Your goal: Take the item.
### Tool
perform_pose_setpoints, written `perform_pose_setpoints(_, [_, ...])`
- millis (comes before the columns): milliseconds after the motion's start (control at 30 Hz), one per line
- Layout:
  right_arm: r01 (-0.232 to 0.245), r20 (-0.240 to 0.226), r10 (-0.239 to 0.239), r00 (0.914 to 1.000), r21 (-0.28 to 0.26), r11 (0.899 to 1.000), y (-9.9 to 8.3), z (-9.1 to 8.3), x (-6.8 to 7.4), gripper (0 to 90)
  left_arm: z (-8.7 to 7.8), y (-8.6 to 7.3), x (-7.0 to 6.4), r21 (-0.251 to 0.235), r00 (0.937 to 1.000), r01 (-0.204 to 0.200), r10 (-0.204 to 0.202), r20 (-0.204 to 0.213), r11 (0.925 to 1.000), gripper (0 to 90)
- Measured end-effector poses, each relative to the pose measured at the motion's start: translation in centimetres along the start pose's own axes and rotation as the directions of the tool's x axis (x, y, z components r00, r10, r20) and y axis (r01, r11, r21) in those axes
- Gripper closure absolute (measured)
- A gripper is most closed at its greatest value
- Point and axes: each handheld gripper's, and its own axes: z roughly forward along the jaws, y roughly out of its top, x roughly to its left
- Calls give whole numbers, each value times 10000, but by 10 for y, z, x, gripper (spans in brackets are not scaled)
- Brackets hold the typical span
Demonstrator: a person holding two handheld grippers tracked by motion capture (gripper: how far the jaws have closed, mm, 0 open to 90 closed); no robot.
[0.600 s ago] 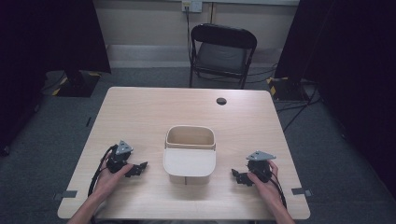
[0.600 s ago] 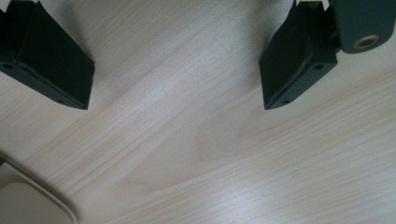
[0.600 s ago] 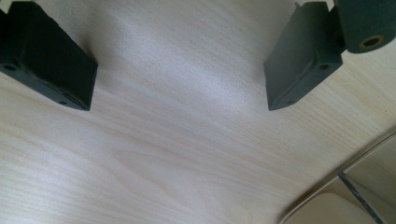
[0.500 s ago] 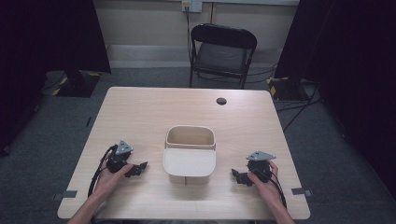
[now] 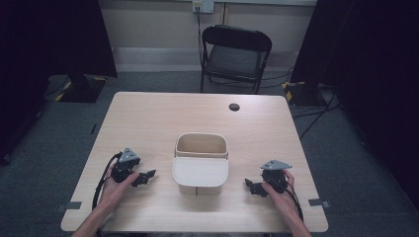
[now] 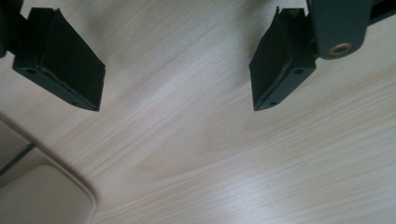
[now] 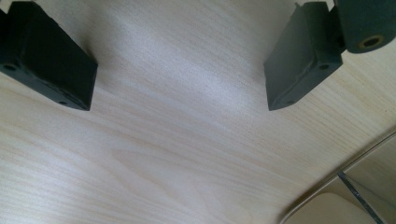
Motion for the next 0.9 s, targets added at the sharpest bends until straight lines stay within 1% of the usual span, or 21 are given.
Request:
perform_pose_setpoints(33, [2, -2, -2, 10000, -1, 10000, 0, 0, 0, 86, -1, 1, -3, -169, 9999, 67, -65, 98, 9998, 177])
perform_pose_setpoints(133, [2, 0, -2, 10000, -1, 10000, 0, 0, 0, 86, -4, 2, -5, -218, 9999, 1, 3, 168, 9998, 176])
perform_pose_setpoints(167, [5, 1, -5, 10000, -1, 10000, 0, 0, 0, 86, -7, 3, -8, -396, 9994, -26, 40, 344, 9992, 177])
perform_pose_setpoints(233, [3, -1, -3, 10000, 0, 10000, 0, 0, 0, 86, -9, 4, -9, -480, 9988, -76, 100, 483, 9988, 181])
perform_pose_setpoints(267, [3, -1, -3, 10000, 0, 10000, 0, 0, 0, 86, -9, 4, -9, -480, 9988, -76, 100, 483, 9988, 181])
perform_pose_setpoints(300, [4, 1, -4, 10000, 0, 10000, 0, 0, 0, 86, -10, 4, -11, -571, 9981, -156, 190, 579, 9982, 182])
perform_pose_setpoints(400, [4, 1, -4, 10000, -1, 10000, 0, 0, 0, 86, -11, 5, -12, -666, 9976, -162, 205, 654, 9976, 183])
perform_pose_setpoints(433, [3, 1, -3, 10000, -1, 10000, 0, 0, 0, 86, -12, 5, -13, -714, 9966, -202, 258, 784, 9972, 184])
perform_pose_setpoints(500, [2, 0, -2, 10000, -2, 10000, 0, 0, 0, 86, -12, 5, -14, -767, 9961, -189, 254, 846, 9969, 184])
perform_pose_setpoints(567, [3, 0, -3, 10000, -3, 10000, 0, 0, 0, 86, -15, 7, -17, -905, 9943, -232, 324, 1018, 9956, 185])
perform_pose_setpoints(600, [3, 0, -3, 10000, -3, 10000, 0, 0, 0, 86, -15, 7, -17, -905, 9943, -232, 324, 1018, 9956, 187])
perform_pose_setpoints(633, [1, -2, -1, 10000, 0, 10000, 0, 0, 0, 86, -17, 8, -19, -1059, 9925, -259, 383, 1161, 9940, 189])
perform_pose_setpoints(667, [3, -1, -3, 10000, -1, 10000, 0, 0, 0, 86, -17, 8, -19, -1059, 9925, -259, 383, 1161, 9940, 190])
perform_pose_setpoints(733, [2, 0, -2, 10000, -1, 10000, 0, 0, 0, 86, -19, 10, -24, -1184, 9898, -374, 531, 1324, 9923, 191])
perform_pose_setpoints(767, [2, -1, -2, 10000, -1, 10000, 0, 0, 0, 86, -19, 10, -26, -1208, 9892, -431, 593, 1339, 9917, 192])
perform_pose_setpoints(800, [1, -2, -1, 10000, -1, 10000, 0, 0, 0, 86, -19, 11, -28, -1261, 9878, -397, 579, 1444, 9912, 193])
perform_pose_setpoints(833, [1, 1, -1, 10000, 0, 10000, 0, 0, 0, 86, -20, 11, -29, -1299, 9865, -455, 651, 1501, 9905, 194])
perform_pose_setpoints(867, [3, 0, -3, 10000, -1, 10000, 0, 0, 0, 86, -20, 11, -29, -1299, 9865, -455, 651, 1501, 9905, 194])
perform_pose_setpoints(900, [2, -1, -2, 10000, 0, 10000, 0, 0, 0, 86, -21, 13, -32, -1333, 9842, -586, 795, 1580, 9893, 194])
